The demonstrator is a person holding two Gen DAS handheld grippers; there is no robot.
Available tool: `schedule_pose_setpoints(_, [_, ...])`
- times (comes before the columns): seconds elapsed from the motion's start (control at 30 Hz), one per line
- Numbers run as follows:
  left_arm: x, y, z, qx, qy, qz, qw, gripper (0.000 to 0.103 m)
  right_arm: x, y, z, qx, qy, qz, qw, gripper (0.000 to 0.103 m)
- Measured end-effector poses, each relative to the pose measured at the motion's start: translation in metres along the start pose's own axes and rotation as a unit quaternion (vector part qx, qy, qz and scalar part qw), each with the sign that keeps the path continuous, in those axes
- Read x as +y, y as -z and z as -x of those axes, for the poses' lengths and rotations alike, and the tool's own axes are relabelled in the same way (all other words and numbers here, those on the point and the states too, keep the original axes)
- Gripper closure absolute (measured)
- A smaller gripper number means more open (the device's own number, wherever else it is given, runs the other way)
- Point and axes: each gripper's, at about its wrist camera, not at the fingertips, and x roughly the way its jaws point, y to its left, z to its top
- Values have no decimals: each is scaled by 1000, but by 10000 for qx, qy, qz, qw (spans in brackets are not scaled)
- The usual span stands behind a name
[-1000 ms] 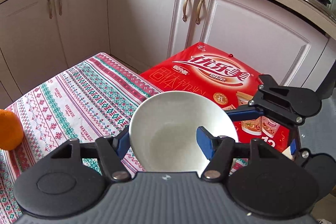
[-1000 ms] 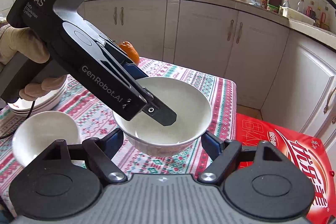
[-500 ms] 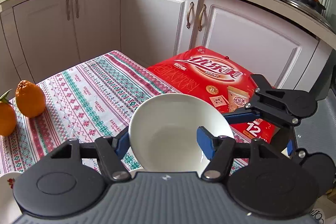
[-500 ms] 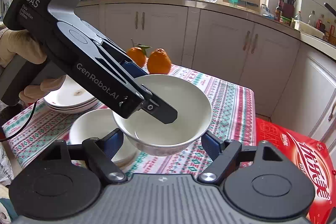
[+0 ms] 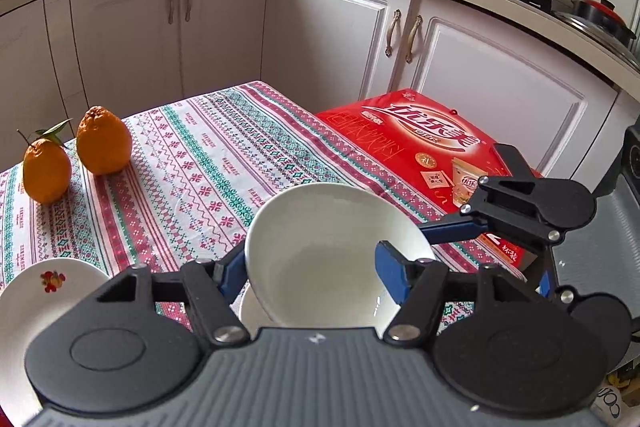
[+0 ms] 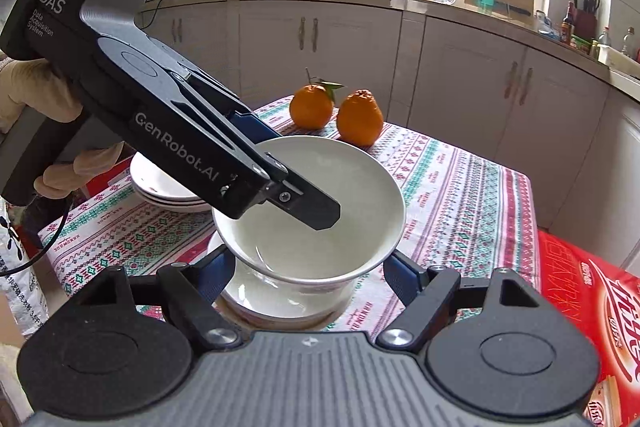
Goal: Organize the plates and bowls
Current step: 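Carry the nested bowls with the left gripper and lower them onto a third bowl, then open the left gripper and release the three-bowl stack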
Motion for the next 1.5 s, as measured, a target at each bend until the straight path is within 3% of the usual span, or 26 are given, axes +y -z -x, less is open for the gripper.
schedule_pose_setpoints(0.4, [12, 16, -12, 124, 61, 179, 9997, 37, 2, 5, -20, 266, -119, -79, 9995, 18])
schedule_pose_setpoints(1.0, [17, 22, -19, 175, 107, 272, 9994, 37, -4, 7, -24, 335, -294, -293, 9986, 18])
schedule_pose_setpoints(1.2, [18, 24, -20, 171, 139, 290, 9993, 28, -5, 9, -26, 345, -338, -351, 9982, 18])
schedule_pose_setpoints(1.33, [17, 24, -15, 95, 120, 249, 9996, 22, -4, 8, -20, 191, -283, -284, 9990, 4])
schedule_pose_setpoints(1.5, [14, 24, 1, -62, 65, 137, 9999, 15, -4, 8, -15, 153, -259, -218, 9993, 0])
